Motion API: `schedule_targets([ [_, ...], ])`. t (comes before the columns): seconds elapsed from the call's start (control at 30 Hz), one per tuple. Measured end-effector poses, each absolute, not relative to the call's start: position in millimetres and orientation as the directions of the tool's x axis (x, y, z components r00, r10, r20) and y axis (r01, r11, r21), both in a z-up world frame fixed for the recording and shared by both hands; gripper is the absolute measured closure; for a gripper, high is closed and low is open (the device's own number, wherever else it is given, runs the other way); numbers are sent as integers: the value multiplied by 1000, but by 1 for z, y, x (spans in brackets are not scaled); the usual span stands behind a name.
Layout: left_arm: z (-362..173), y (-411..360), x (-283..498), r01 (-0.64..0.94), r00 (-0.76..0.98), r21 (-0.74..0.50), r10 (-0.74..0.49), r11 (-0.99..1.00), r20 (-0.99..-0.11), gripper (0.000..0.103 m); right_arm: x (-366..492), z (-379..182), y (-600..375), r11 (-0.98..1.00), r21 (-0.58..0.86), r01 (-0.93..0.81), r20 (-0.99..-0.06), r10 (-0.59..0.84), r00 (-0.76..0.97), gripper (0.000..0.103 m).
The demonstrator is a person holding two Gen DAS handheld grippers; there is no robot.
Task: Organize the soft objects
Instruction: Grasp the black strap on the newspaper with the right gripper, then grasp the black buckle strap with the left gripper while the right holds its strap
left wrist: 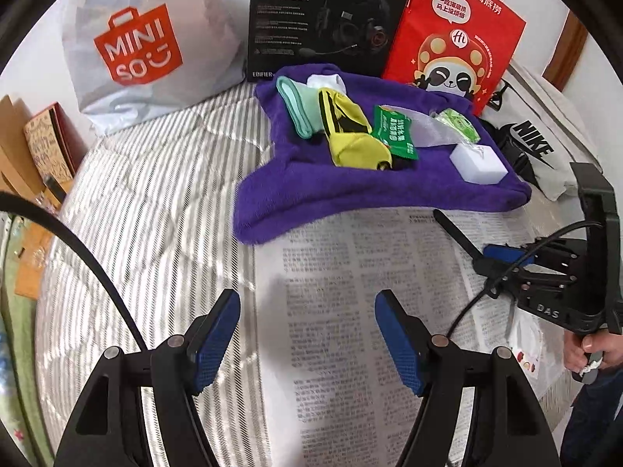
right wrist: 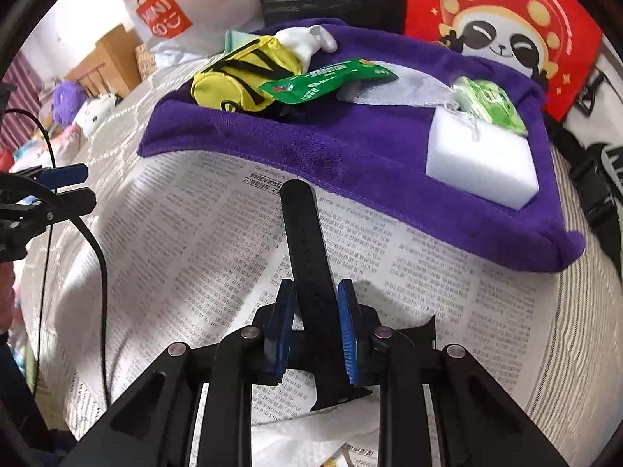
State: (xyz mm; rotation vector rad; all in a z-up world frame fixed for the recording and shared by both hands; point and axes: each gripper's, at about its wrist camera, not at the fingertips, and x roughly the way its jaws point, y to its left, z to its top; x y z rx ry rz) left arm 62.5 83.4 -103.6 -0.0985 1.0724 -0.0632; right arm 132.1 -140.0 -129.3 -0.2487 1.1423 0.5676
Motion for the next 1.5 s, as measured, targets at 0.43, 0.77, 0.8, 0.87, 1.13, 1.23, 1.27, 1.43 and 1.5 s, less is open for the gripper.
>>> schedule_targets([
  [0.43,-114,76,50,22,473,-166,-156,986,-867,33,139,-128,-133,832,88,-548,-916,284,284,83],
  [0.77,-116,70,49,35,460,-200,-193,979,-867,33,137,-132,-125,826,62,-560,-911,276,307,83],
  [0.8,-116,70,49,37,462,-212,-204,977,-863,33,139,-131,-126,828,78,-555,-910,287,299,83],
  [0.87,-116,69,49,30,464,-207,-197,978,-864,33,143,-127,-129,834,121,-539,-904,316,287,83],
  [1.13,-117,82,48,-4,461,-200,-176,980,-870,33,138,-98,-128,820,146,-553,-869,374,325,83],
  [1.23,-119,82,47,-8,455,-194,-169,981,-874,33,136,-90,-134,826,148,-544,-861,378,340,83],
  [1.27,-119,81,47,-4,455,-195,-172,981,-874,33,136,-87,-137,829,146,-540,-859,377,346,83],
  [1.43,-121,68,54,27,447,-194,-185,981,-875,33,135,-71,-164,860,137,-492,-844,361,396,83],
  [1.5,-121,61,55,51,444,-194,-196,980,-874,33,134,-67,-179,875,126,-468,-843,343,414,83],
])
